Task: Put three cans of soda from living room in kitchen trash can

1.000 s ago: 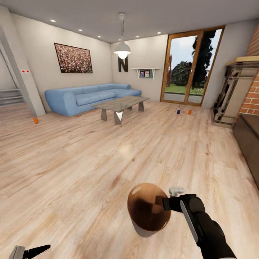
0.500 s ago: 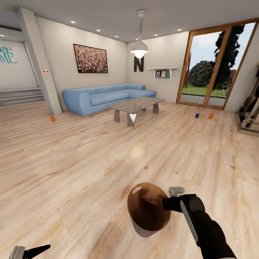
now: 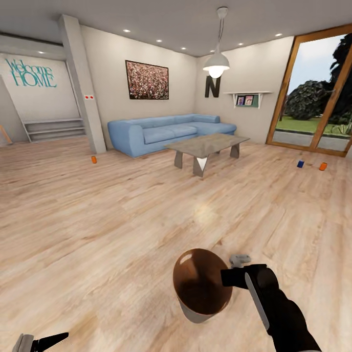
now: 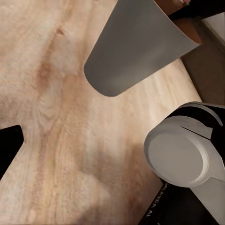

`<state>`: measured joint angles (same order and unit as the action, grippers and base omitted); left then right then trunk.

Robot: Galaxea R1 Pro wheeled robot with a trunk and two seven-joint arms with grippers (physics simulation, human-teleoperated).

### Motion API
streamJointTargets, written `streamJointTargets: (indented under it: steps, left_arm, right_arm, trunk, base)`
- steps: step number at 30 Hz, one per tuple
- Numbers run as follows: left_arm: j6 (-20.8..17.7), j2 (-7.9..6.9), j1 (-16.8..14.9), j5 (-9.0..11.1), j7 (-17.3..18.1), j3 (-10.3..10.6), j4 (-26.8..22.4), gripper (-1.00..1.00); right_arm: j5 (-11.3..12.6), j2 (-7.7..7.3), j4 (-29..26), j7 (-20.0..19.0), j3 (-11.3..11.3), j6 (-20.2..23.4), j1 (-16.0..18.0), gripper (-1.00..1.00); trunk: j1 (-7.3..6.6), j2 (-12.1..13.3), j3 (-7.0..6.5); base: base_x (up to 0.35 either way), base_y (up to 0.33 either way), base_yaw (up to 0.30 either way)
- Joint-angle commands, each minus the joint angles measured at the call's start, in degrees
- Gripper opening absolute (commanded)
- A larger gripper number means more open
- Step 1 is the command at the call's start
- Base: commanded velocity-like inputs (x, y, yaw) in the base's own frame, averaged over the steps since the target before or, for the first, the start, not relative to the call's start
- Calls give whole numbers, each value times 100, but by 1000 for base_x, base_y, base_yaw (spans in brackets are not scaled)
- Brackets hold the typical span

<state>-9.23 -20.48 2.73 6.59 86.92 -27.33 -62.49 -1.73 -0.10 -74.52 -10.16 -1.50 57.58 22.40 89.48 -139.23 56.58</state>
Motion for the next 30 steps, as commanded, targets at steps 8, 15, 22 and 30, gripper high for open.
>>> streamJointTargets:
  steps: [8, 15, 22, 30]
  left_arm:
    - [0, 0, 0, 0, 7, 0, 0, 100]
    - [4, 0, 0, 1, 9, 0, 0, 100]
    - [9, 0, 0, 5, 9, 0, 0, 100]
    - [9, 0, 0, 4, 9, 0, 0, 100]
  right_arm:
    - [129, 1, -1, -21, 0, 8, 2, -100]
    - [129, 1, -1, -21, 0, 8, 2, -100]
    - [129, 1, -1, -21, 0, 8, 2, -100]
    - [129, 1, -1, -21, 0, 8, 2, -100]
  trunk:
    - [0, 0, -1]
    - [0, 0, -1]
    - [0, 0, -1]
    - [0, 0, -1]
  base:
    - [348, 127, 254]
    - [348, 146, 254]
    - [348, 152, 254]
    - [348, 153, 254]
